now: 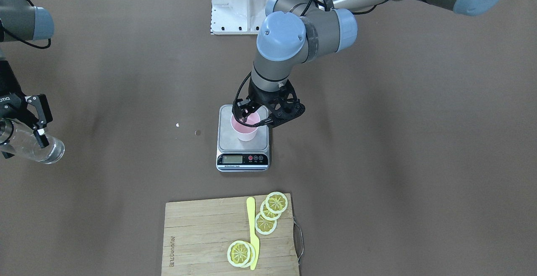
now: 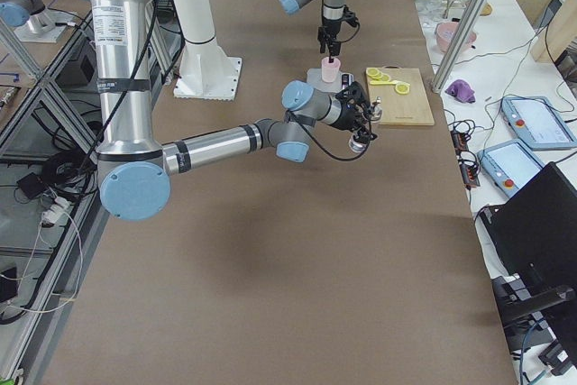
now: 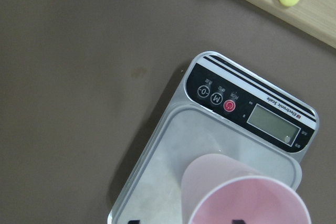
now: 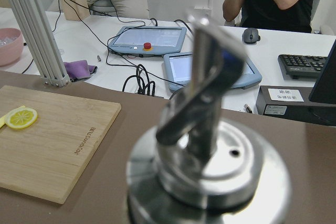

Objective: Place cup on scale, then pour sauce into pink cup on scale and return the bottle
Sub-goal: 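Carry the pink cup with the left gripper onto the scale and release, then withdraw the left gripper while the right gripper carries the bottle toward the cup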

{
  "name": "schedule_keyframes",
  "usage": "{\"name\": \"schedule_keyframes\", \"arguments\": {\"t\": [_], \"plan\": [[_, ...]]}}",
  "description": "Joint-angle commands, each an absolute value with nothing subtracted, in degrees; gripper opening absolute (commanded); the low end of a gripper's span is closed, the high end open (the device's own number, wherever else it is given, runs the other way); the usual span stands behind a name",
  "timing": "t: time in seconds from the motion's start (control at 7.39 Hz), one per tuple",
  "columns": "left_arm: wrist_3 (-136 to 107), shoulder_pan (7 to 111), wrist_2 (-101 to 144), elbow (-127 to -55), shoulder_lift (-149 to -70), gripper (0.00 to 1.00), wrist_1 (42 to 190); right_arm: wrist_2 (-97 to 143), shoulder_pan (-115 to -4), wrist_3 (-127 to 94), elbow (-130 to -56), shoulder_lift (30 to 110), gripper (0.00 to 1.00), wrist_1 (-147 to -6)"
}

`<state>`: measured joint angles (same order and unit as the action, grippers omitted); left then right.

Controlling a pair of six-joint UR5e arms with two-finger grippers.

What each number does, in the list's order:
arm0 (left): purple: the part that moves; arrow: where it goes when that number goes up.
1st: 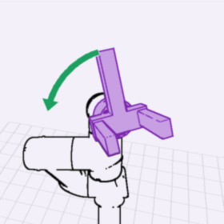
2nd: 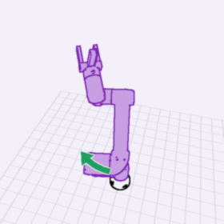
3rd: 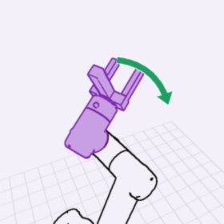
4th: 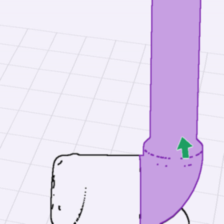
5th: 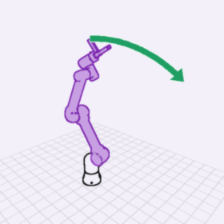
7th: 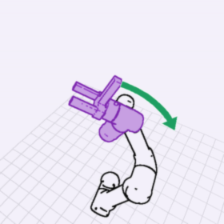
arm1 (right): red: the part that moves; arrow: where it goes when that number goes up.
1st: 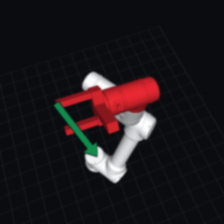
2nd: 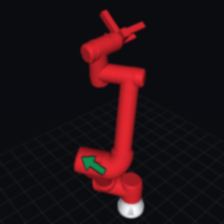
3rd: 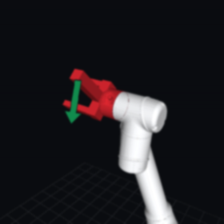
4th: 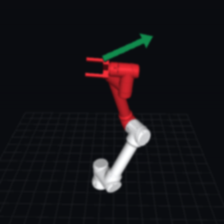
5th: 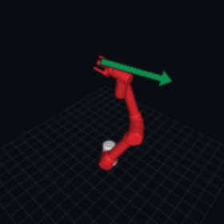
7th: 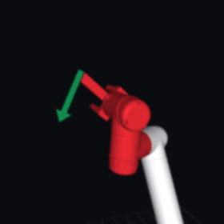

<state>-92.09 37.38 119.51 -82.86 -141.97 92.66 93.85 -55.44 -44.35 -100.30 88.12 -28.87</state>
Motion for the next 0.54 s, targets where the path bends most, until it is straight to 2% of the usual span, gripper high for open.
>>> {"name": "schedule_keyframes", "arguments": {"t": [0.0,0.41], "plan": [[-91.93,39.63,120.15,-88.48,-138.71,0.99,92.29,93.61,-55.37,-44.38,-101.33,86.5,0.0,-32.05],[-82.48,46.47,124.52,-95.78,-130.73,0.99,91.23,88.54,-52.93,-43.69,-106.07,82.37,0.0,-43.65]]}}
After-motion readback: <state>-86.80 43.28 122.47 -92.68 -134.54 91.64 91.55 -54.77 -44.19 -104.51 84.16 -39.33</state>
